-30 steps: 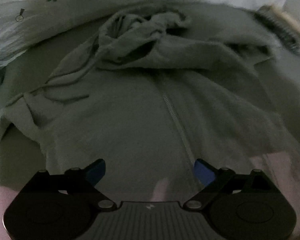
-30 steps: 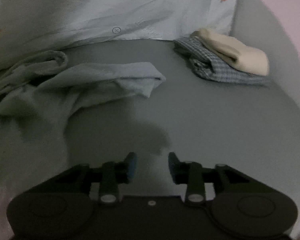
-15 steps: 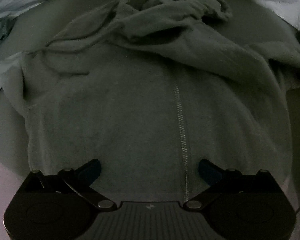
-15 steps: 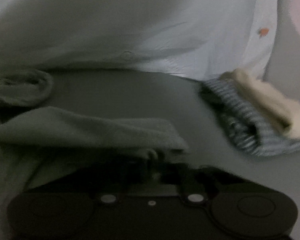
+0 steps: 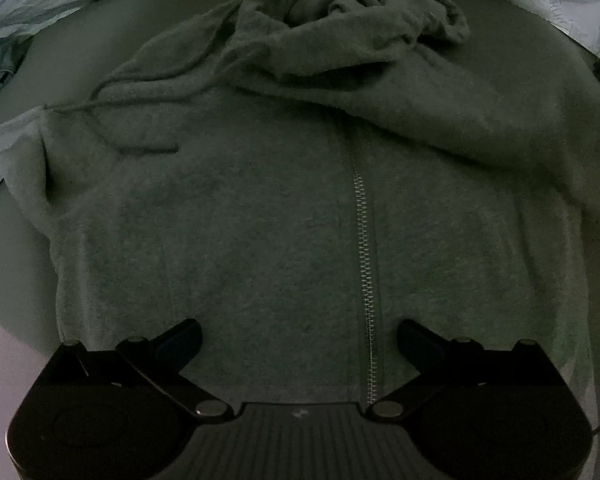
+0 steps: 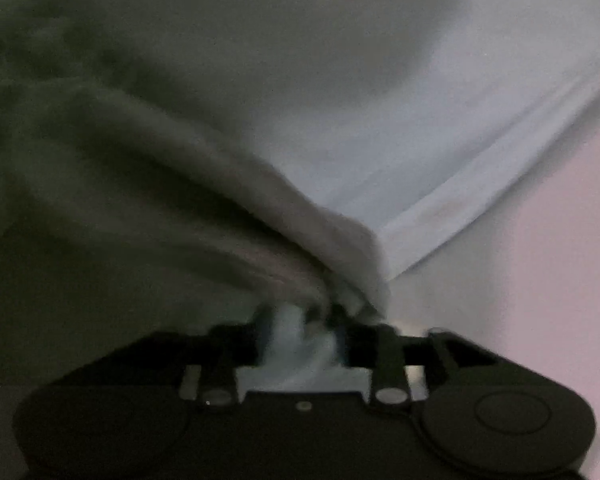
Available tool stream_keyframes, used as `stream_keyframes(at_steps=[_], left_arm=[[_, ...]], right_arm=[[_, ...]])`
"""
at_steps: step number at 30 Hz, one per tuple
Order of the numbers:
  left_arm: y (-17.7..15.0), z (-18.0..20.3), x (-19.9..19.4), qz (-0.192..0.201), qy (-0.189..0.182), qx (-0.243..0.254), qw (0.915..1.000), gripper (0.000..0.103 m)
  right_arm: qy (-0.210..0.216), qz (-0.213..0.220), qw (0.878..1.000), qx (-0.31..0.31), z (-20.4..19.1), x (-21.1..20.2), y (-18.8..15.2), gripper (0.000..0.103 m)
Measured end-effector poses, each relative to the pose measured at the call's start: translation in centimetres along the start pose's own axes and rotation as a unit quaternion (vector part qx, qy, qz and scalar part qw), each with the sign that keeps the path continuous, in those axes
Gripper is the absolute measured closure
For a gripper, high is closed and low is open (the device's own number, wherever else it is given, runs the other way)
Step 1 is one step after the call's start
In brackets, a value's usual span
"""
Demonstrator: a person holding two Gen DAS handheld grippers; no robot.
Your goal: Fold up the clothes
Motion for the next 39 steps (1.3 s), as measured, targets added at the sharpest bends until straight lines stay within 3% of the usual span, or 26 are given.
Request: stream_keyframes(at_steps=[2,4,6,8,12,14,15,16,17,18,19,22,24,26,27,28,30,32,35,37,39], left_arm=[[-0.2,-0.1,0.0,0.005,0.001,0.000,1.0000,0.000],[-0.5,-0.1,-0.1,0.011,0.002,-0.002,0.9999,0.000],[-0.7,-0.1,-0.1,0.016,0.003,-0.006,0.9998,0.000],[-1.0,-0.2,-0.2,0.023,0.004,-0.009,0.9997,0.000],[-1.1,0.4,-0.4,0.029,0.006,-0.013,0.9995,0.000],[-1.2,0.4,-0.5,0.028,0.007,-0.015,0.9995,0.000],[-1.2,0.4,-0.4,0.028,0.007,-0.015,0.9995,0.000],[-1.3,0.5,-0.4,0.027,0.008,-0.016,0.9995,0.000],[-1.3,0.5,-0.4,0.027,0.008,-0.016,0.9995,0.000],[-1.3,0.5,-0.5,0.026,0.008,-0.016,0.9995,0.000],[-1.3,0.5,-0.5,0.024,0.009,-0.017,0.9995,0.000],[-0.7,0.5,-0.8,0.022,0.010,-0.021,0.9995,0.000],[-0.8,0.5,-0.9,0.024,0.011,-0.024,0.9994,0.000],[-1.0,0.5,-0.9,0.028,0.011,-0.025,0.9992,0.000],[-1.0,0.5,-1.0,0.029,0.011,-0.025,0.9992,0.000],[-0.9,0.5,-1.0,0.030,0.010,-0.025,0.9992,0.000],[-0.8,0.5,-1.0,0.030,0.010,-0.024,0.9992,0.000],[-0.8,0.4,-1.0,0.029,0.009,-0.022,0.9993,0.000],[-0.8,0.2,-0.9,0.028,0.009,-0.021,0.9993,0.000],[-0.9,0.3,-0.8,0.032,0.009,-0.022,0.9992,0.000],[-1.1,0.4,-0.7,0.036,0.009,-0.023,0.9990,0.000]], right_arm=[[0.026,-0.021,0.998,0.052,0.8,0.4,-1.5,0.064],[0.039,-0.015,0.991,0.129,2.9,0.0,-2.6,0.044],[0.052,-0.005,0.970,0.236,5.9,0.1,-3.9,0.037],[0.070,-0.017,0.928,0.365,8.8,1.6,-5.9,0.037],[0.130,-0.012,0.814,0.567,11.6,4.9,-9.6,0.036],[0.160,0.009,0.781,0.603,11.5,6.3,-10.1,0.031],[0.173,0.020,0.769,0.616,11.4,7.0,-10.0,0.040],[0.178,0.026,0.760,0.625,11.2,7.5,-9.7,0.077],[0.167,0.028,0.761,0.626,11.3,7.3,-9.0,0.090],[0.151,0.029,0.767,0.623,11.5,7.0,-8.2,0.091],[0.119,0.040,0.782,0.610,12.0,5.7,-7.3,0.093],[-0.001,0.090,0.844,0.529,13.8,0.4,-3.7,0.093],[-0.065,0.119,0.894,0.426,13.9,-3.0,-0.3,0.093],[-0.114,0.139,0.932,0.316,12.5,-5.0,2.8,0.091],[-0.126,0.139,0.945,0.268,11.6,-5.2,4.0,0.086],[-0.121,0.128,0.959,0.221,10.5,-4.5,5.0,0.068],[-0.037,0.088,0.985,0.144,7.6,-1.5,5.9,0.039],[0.056,0.046,0.991,0.112,5.1,0.9,5.4,0.042],[0.090,0.027,0.985,0.148,4.4,1.4,3.8,0.041],[0.109,0.029,0.967,0.229,5.8,0.6,2.0,0.031],[0.123,0.018,0.932,0.341,8.0,0.7,-0.6,0.030]])
Point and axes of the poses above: each gripper's, at about its wrist camera, not at the fingertips, and x roughly the way its jaws point, z to its right, y to its top, the point moved 4 cm from there along x, roughly the way its jaws point, and after that the axes turned 10 degrees about y, right-handed, at the moved point
